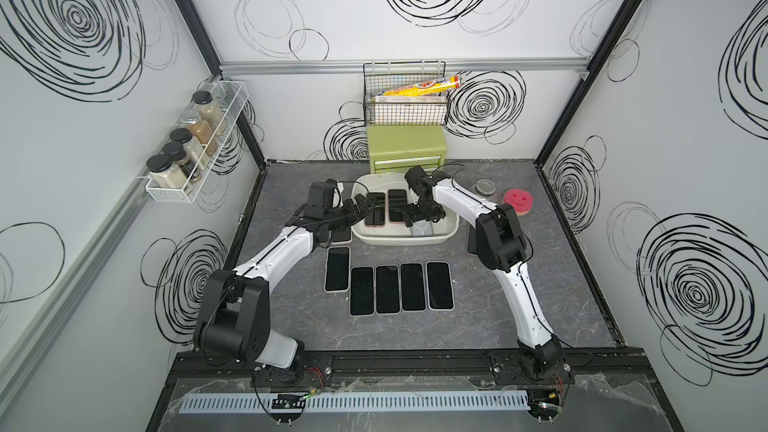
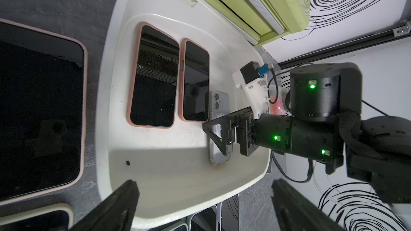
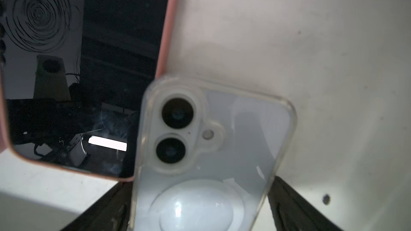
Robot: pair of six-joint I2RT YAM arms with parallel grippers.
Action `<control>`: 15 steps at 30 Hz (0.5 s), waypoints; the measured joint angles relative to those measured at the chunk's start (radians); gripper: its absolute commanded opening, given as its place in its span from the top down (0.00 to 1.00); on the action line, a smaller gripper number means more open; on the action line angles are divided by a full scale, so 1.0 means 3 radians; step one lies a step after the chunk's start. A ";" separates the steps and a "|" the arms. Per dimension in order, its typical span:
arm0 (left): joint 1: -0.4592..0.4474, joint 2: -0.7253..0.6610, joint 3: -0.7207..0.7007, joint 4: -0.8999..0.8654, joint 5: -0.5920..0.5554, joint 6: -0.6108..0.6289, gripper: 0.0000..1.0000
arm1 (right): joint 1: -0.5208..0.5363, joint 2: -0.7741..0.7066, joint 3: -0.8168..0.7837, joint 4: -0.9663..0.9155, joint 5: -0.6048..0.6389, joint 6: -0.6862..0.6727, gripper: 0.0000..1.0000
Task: Take the phone out of the storage box
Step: Pick up the phone from the storage box.
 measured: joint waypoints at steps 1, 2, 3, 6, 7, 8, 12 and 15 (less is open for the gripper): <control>0.0000 0.0000 -0.0003 0.0000 0.0000 0.0000 0.01 | -0.0008 0.0011 0.0019 -0.0015 0.0001 -0.0013 0.18; 0.0000 0.0000 -0.0004 -0.0004 0.0000 0.0001 0.01 | -0.0017 0.0014 0.0027 -0.0024 0.0000 -0.0017 0.24; 0.0000 0.0000 -0.0004 -0.0004 0.0000 0.0004 0.01 | -0.0028 0.0014 0.0025 -0.0024 -0.0001 -0.0020 0.26; 0.0000 0.0000 -0.0004 -0.0006 0.0001 0.0013 0.01 | -0.0079 -0.0009 -0.0039 0.0067 0.0009 -0.0013 0.40; 0.0000 0.0000 -0.0004 -0.0008 0.0001 0.0017 0.01 | -0.0098 -0.0034 -0.0089 0.0112 0.0014 -0.0010 0.42; 0.0001 0.0000 -0.0004 -0.0008 0.0001 0.0019 0.01 | -0.0120 -0.0061 -0.0141 0.0150 0.0014 -0.0008 0.44; 0.0008 0.0000 -0.0004 -0.0006 0.0006 0.0019 0.01 | -0.0168 -0.0121 -0.0225 0.0200 0.0009 0.0015 0.51; 0.0009 0.0000 -0.0004 -0.0005 0.0028 0.0019 0.01 | -0.0191 -0.0144 -0.0231 0.0205 -0.0072 0.0045 0.55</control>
